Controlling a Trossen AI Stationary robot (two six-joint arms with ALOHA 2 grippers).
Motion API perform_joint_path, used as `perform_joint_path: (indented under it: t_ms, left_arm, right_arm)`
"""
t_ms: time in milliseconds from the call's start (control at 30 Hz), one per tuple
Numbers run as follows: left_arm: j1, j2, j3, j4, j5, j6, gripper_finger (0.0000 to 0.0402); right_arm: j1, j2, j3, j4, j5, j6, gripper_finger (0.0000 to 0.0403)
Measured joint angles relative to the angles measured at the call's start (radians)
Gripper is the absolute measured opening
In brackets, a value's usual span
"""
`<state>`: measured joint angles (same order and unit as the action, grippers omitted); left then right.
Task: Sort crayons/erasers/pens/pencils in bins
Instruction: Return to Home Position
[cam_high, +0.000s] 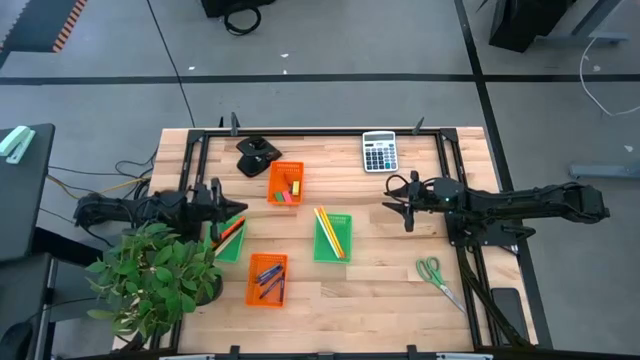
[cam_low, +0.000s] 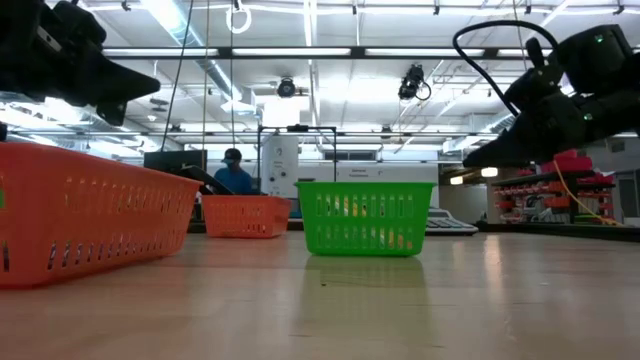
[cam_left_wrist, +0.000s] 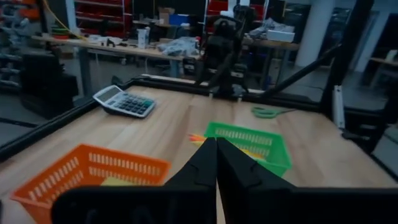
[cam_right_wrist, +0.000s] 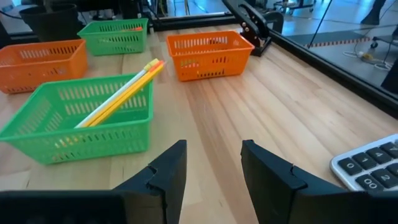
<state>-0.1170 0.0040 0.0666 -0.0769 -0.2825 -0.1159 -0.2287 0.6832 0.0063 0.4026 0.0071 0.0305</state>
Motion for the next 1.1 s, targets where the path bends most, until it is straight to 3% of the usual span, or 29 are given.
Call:
perform_joint_path:
  t_ms: [167, 433, 733, 1100]
  left_arm:
    - [-0.046, 0.001, -0.022, 0.038, 0.002, -0.061, 0.0008]
    - [-0.083, 0.002, -0.027, 0.06, -0.004, 0.009, 0.0011]
    - [-0.062, 0.001, -0.032, 0.152, -0.009, 0.123, 0.0023]
    - [-0.06, 0.016, -0.058, 0.169, -0.007, 0.128, 0.0007]
  right_arm:
    - [0.0, 0.0, 0.0, 0.03, 0.0, -0.007, 0.0158]
    - [0.0, 0.0, 0.0, 0.053, -0.005, -0.045, 0.0158]
    - [0.0, 0.0, 0.0, 0.17, -0.226, -0.078, 0.0158]
    - [0.001, 0.004, 0.001, 0.232, -0.25, -0.111, 0.0158]
